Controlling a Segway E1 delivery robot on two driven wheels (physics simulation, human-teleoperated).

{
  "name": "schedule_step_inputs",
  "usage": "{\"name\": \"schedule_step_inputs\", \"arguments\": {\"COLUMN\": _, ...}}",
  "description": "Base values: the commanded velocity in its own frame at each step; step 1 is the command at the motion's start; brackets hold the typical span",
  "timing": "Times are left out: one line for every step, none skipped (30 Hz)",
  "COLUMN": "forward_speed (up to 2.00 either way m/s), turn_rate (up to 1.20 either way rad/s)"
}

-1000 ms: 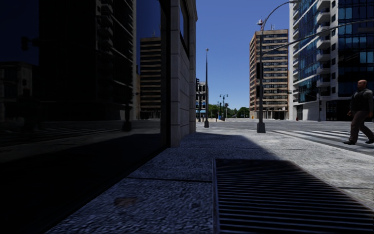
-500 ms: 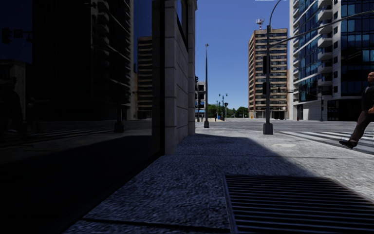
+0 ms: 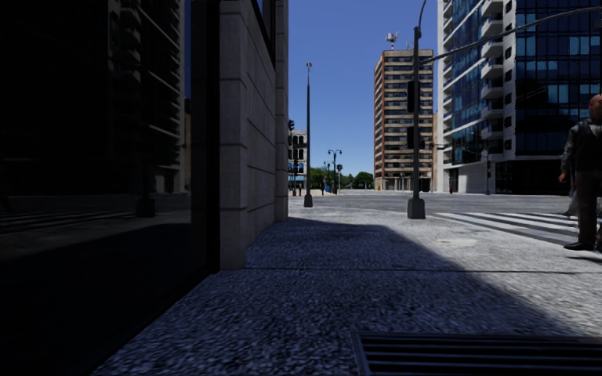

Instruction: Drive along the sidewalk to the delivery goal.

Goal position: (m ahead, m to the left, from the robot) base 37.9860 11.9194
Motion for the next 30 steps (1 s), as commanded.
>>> {"name": "schedule_step_inputs", "arguments": {"forward_speed": 2.0, "turn_rate": -0.03}}
{"name": "schedule_step_inputs", "arguments": {"forward_speed": 2.0, "turn_rate": -0.03}}
{"name": "schedule_step_inputs", "arguments": {"forward_speed": 2.0, "turn_rate": -0.03}}
{"name": "schedule_step_inputs", "arguments": {"forward_speed": 2.0, "turn_rate": -0.03}}
{"name": "schedule_step_inputs", "arguments": {"forward_speed": 2.0, "turn_rate": -0.03}}
{"name": "schedule_step_inputs", "arguments": {"forward_speed": 2.0, "turn_rate": -0.03}}
{"name": "schedule_step_inputs", "arguments": {"forward_speed": 2.0, "turn_rate": -0.03}}
{"name": "schedule_step_inputs", "arguments": {"forward_speed": 2.0, "turn_rate": -0.03}}
{"name": "schedule_step_inputs", "arguments": {"forward_speed": 2.0, "turn_rate": -0.03}}
{"name": "schedule_step_inputs", "arguments": {"forward_speed": 2.0, "turn_rate": -0.03}}
{"name": "schedule_step_inputs", "arguments": {"forward_speed": 2.0, "turn_rate": -0.04}}
{"name": "schedule_step_inputs", "arguments": {"forward_speed": 2.0, "turn_rate": -0.18}}
{"name": "schedule_step_inputs", "arguments": {"forward_speed": 2.0, "turn_rate": -0.38}}
{"name": "schedule_step_inputs", "arguments": {"forward_speed": 2.0, "turn_rate": -0.48}}
{"name": "schedule_step_inputs", "arguments": {"forward_speed": 2.0, "turn_rate": -0.51}}
{"name": "schedule_step_inputs", "arguments": {"forward_speed": 2.0, "turn_rate": -0.49}}
{"name": "schedule_step_inputs", "arguments": {"forward_speed": 2.0, "turn_rate": -0.49}}
{"name": "schedule_step_inputs", "arguments": {"forward_speed": 2.0, "turn_rate": -0.35}}
{"name": "schedule_step_inputs", "arguments": {"forward_speed": 2.0, "turn_rate": -0.17}}
{"name": "schedule_step_inputs", "arguments": {"forward_speed": 2.0, "turn_rate": -0.03}}
{"name": "schedule_step_inputs", "arguments": {"forward_speed": 2.0, "turn_rate": 0.0}}
{"name": "schedule_step_inputs", "arguments": {"forward_speed": 2.0, "turn_rate": 0.0}}
{"name": "schedule_step_inputs", "arguments": {"forward_speed": 2.0, "turn_rate": 0.0}}
{"name": "schedule_step_inputs", "arguments": {"forward_speed": 2.0, "turn_rate": 0.0}}
{"name": "schedule_step_inputs", "arguments": {"forward_speed": 2.0, "turn_rate": 0.0}}
{"name": "schedule_step_inputs", "arguments": {"forward_speed": 2.0, "turn_rate": 0.0}}
{"name": "schedule_step_inputs", "arguments": {"forward_speed": 2.0, "turn_rate": 0.0}}
{"name": "schedule_step_inputs", "arguments": {"forward_speed": 2.0, "turn_rate": 0.0}}
{"name": "schedule_step_inputs", "arguments": {"forward_speed": 2.0, "turn_rate": 0.0}}
{"name": "schedule_step_inputs", "arguments": {"forward_speed": 2.0, "turn_rate": 0.0}}
